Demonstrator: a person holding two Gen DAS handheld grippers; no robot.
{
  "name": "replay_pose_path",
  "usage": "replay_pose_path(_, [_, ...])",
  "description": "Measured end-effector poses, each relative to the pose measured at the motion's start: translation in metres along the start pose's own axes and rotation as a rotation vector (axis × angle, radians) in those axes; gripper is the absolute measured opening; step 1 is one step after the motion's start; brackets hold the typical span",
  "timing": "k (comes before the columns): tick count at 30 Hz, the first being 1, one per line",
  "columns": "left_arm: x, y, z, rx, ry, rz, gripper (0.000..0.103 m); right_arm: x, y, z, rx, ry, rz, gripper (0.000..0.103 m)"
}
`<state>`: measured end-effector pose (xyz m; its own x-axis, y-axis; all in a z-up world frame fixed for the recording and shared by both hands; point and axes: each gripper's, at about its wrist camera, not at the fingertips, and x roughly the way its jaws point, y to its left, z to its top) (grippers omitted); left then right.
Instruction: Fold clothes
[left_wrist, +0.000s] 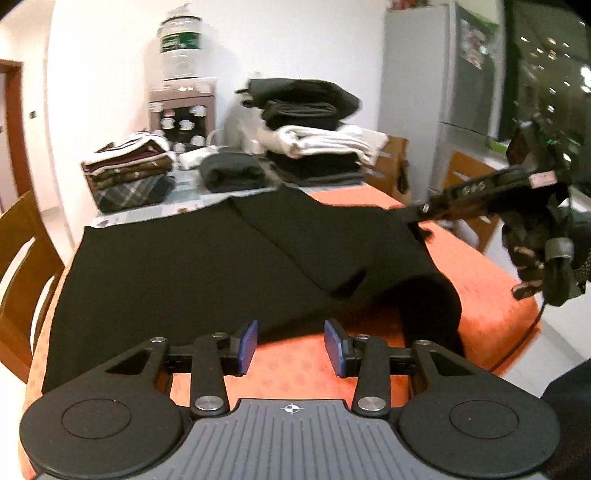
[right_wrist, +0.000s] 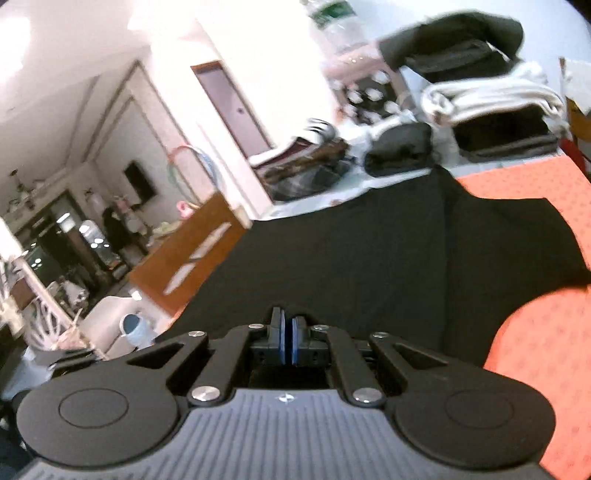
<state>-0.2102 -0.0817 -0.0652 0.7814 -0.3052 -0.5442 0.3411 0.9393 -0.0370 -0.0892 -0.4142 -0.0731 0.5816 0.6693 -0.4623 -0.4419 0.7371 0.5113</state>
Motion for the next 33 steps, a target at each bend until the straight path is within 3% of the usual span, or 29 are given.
replay_pose_path(5, [0.03, -0.002, 0.018, -0.03, 0.014, 0.044, 0.044, 0.059, -0.055, 0.03, 0.087, 0.114, -0.069, 0.004])
replay_pose_path(10, [0.054, -0.006, 0.027, -0.042, 0.057, 0.067, 0.048, 0.103, -0.095, 0.028, 0.185, 0.23, -0.101, 0.005])
replay_pose_path(14, [0.068, -0.014, 0.034, -0.033, 0.084, 0.048, 0.048, 0.12, -0.105, 0.025, 0.196, 0.315, -0.096, 0.006])
replay_pose_path(17, [0.075, -0.018, 0.037, -0.015, 0.098, 0.012, 0.049, 0.11, -0.102, 0.026, 0.192, 0.321, -0.094, 0.009])
replay_pose_path(20, [0.083, -0.02, 0.039, 0.0, 0.108, -0.032, 0.049, 0.091, -0.092, 0.03, 0.174, 0.298, -0.098, 0.023])
replay_pose_path(21, [0.085, -0.021, 0.04, 0.007, 0.109, -0.048, 0.049, 0.082, -0.087, 0.032, 0.159, 0.285, -0.109, 0.032])
replay_pose_path(22, [0.089, -0.021, 0.041, 0.021, 0.112, -0.061, 0.049, 0.073, -0.081, 0.033, 0.143, 0.273, -0.122, 0.033])
replay_pose_path(27, [0.111, -0.022, 0.045, 0.116, 0.117, -0.122, 0.049, 0.027, -0.058, 0.025, 0.107, 0.23, -0.174, 0.033])
replay_pose_path(33, [0.141, -0.024, 0.051, 0.243, 0.112, -0.196, 0.049, -0.005, -0.036, -0.02, 0.106, 0.267, -0.204, 0.033])
